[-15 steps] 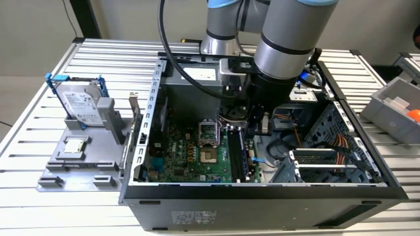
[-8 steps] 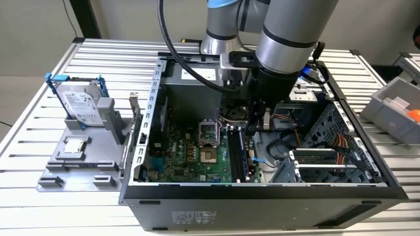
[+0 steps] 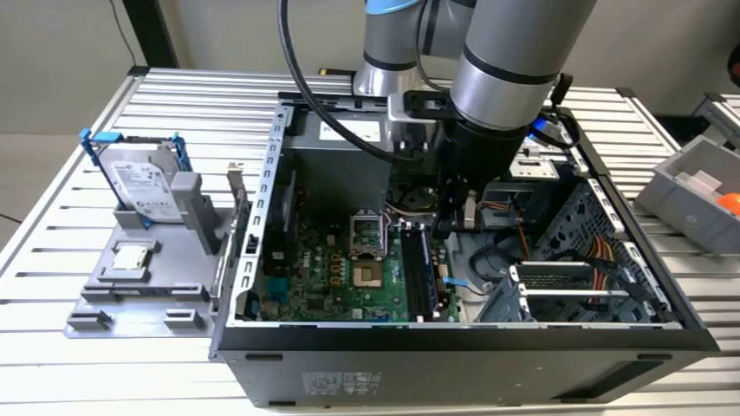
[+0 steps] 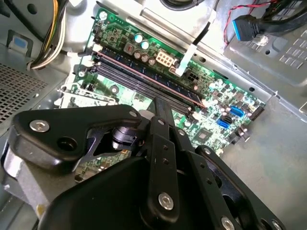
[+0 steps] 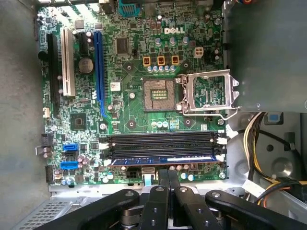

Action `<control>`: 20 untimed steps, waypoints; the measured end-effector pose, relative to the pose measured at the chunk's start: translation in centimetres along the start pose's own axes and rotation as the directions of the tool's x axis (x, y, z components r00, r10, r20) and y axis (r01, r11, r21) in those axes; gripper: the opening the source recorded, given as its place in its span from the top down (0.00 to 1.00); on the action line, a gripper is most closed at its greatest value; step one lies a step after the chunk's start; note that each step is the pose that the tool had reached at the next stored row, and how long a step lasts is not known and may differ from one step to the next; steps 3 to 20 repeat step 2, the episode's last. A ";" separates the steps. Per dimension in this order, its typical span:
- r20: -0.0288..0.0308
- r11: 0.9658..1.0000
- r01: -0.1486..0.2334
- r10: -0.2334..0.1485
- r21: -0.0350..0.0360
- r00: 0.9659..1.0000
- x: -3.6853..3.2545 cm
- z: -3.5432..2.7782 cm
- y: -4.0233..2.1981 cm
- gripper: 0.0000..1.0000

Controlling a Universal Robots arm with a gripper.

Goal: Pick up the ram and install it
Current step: 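Press down the ram until it locks into place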

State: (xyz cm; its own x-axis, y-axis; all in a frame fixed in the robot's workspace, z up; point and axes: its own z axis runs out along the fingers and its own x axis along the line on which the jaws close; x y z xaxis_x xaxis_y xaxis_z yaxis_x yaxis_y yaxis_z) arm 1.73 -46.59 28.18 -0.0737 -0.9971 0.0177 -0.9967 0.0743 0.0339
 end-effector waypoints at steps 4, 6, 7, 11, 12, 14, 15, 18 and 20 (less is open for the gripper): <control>0.000 1.000 0.000 0.000 0.000 1.000 0.00 0.00 0.00 1.00; 0.000 1.000 0.000 0.000 0.000 1.000 0.00 0.00 0.00 1.00; 0.000 1.000 0.000 0.000 0.000 1.000 0.00 0.00 0.00 1.00; 0.000 1.000 0.000 0.000 0.000 1.000 0.00 0.00 0.00 1.00; 0.000 1.000 0.000 0.000 0.000 1.000 0.00 0.00 0.00 1.00; 0.000 1.000 0.000 0.000 0.000 1.000 0.00 0.00 0.00 1.00; 0.000 1.000 0.000 0.000 0.000 1.000 0.00 0.00 0.00 1.00; 0.000 1.000 0.000 0.000 0.000 1.000 0.00 0.00 0.00 1.00; 0.000 1.000 0.000 0.000 0.000 1.000 0.00 0.00 0.00 1.00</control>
